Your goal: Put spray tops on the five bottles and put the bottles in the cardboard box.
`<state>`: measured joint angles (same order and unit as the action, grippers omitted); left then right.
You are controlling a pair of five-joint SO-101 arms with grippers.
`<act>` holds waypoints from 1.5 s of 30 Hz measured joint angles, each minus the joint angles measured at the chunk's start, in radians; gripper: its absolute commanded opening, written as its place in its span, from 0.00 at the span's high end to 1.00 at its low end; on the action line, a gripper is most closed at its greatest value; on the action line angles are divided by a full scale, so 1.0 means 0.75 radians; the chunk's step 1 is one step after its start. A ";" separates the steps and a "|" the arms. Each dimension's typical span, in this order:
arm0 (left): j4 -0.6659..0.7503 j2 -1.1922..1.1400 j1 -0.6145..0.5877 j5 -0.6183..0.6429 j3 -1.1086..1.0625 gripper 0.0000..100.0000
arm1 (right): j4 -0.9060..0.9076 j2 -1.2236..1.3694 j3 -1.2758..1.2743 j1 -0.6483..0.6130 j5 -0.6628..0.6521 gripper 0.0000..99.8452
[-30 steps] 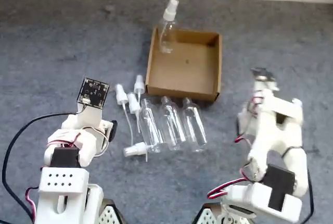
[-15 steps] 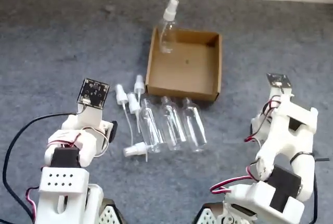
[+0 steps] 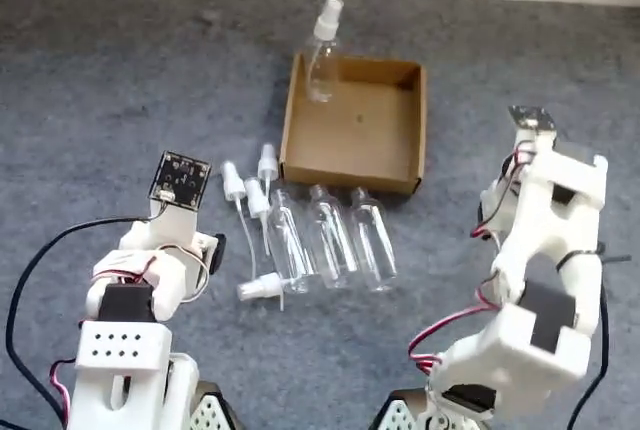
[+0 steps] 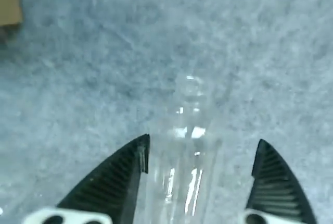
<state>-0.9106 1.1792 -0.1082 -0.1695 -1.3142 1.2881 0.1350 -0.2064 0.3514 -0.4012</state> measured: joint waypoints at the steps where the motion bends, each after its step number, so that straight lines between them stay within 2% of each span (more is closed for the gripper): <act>1: 0.000 0.000 0.000 0.000 0.000 0.80 | 0.002 0.033 0.043 0.000 0.004 0.75; 7: 0.000 0.000 0.000 0.000 0.000 0.80 | 0.004 0.168 0.123 0.000 0.008 0.85; 11: 0.000 0.000 0.000 0.000 0.000 0.80 | 0.016 0.190 0.129 0.000 0.008 0.83; 17: 0.000 0.000 0.000 0.000 0.000 0.80 | 0.049 0.192 0.131 -0.002 0.031 0.73; 28: 0.000 0.000 0.000 0.000 0.000 0.80 | 0.137 0.110 0.215 -0.002 0.186 0.73; 36: 0.000 0.000 0.000 0.000 0.000 0.80 | -0.023 0.080 -0.082 -0.002 0.231 0.73; 45: 0.000 0.000 0.000 0.000 -0.006 0.80 | -0.055 0.078 -0.123 0.010 0.276 0.85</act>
<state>-0.9106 1.1792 -0.1082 -0.1695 -1.3188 1.2467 0.1933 -0.2984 0.3590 -0.1941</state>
